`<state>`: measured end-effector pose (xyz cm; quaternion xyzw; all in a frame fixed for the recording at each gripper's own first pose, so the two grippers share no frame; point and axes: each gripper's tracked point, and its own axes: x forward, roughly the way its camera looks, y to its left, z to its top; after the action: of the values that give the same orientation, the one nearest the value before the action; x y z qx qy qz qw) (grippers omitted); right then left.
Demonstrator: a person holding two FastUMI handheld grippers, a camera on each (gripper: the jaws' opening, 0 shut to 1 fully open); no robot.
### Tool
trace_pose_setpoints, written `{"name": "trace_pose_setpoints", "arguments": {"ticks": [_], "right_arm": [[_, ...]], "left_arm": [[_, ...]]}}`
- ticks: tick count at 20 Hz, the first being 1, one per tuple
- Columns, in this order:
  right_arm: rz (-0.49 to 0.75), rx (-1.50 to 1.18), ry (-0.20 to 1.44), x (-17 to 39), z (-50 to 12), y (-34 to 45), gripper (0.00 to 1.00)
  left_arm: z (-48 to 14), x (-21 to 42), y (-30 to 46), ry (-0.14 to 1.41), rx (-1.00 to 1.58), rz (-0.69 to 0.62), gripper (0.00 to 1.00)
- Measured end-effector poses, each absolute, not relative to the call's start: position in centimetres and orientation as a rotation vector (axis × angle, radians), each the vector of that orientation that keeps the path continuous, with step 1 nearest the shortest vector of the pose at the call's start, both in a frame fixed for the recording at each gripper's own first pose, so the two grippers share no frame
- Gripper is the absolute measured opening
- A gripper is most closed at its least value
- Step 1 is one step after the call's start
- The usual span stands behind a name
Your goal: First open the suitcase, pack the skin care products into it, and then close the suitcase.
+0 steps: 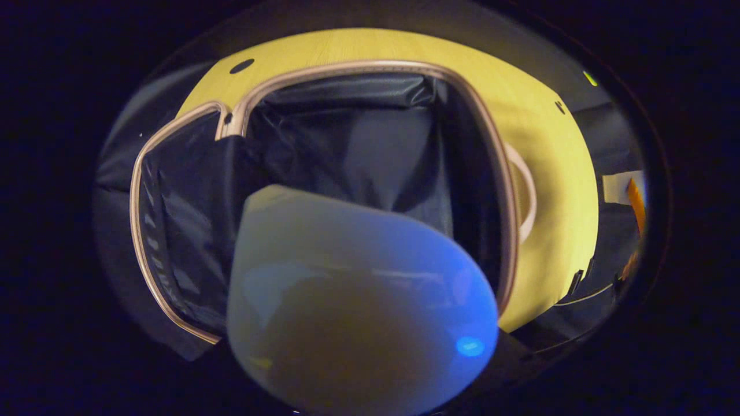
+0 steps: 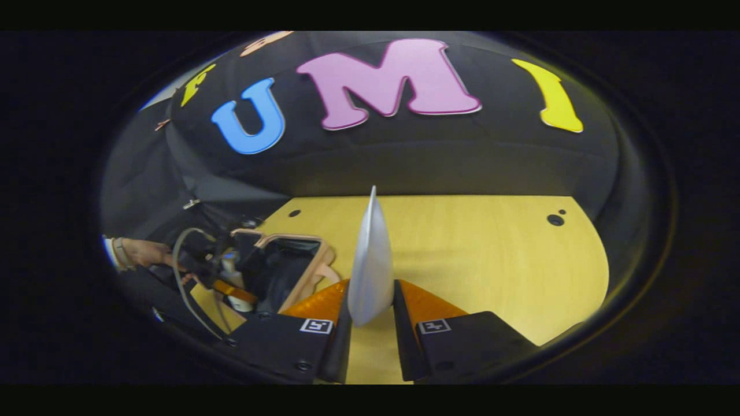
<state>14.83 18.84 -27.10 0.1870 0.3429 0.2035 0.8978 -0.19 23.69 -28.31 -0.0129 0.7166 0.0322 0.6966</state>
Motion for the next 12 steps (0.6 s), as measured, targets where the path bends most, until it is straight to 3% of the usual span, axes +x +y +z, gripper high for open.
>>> {"name": "trace_pose_setpoints", "arguments": {"ticks": [1, 2, 5, 6, 9, 12], "right_arm": [[0.447, 0.384, 0.725, 14.2, -26.9, 20.2, 0.31], [0.476, 0.379, 0.742, 13.6, -26.8, 21.6, 0.38], [0.595, 0.425, 0.818, 12.0, -26.0, 27.4, 0.4], [0.633, 0.452, 0.851, 11.6, -25.9, 29.4, 0.42], [0.732, 0.467, 0.993, 10.5, -28.0, 36.3, 0.38], [0.698, 0.489, 1.251, 9.1, -32.8, 40.9, 0.39]], "left_arm": [[-28.8, 0.3, 24.0, 1.583, -0.028, 0.087, 0.62], [-29.0, 0.7, 23.7, 1.568, -0.035, 0.084, 0.63], [-27.8, 1.2, 24.3, 1.458, 0.002, 0.059, 0.67], [-27.1, 1.5, 24.3, 1.405, 0.014, 0.049, 0.99], [-21.7, 1.2, 25.1, 1.214, -0.004, 0.004, 0.99], [-16.7, -1.5, 29.3, 1.081, -0.049, 0.054, 0.99]]}}
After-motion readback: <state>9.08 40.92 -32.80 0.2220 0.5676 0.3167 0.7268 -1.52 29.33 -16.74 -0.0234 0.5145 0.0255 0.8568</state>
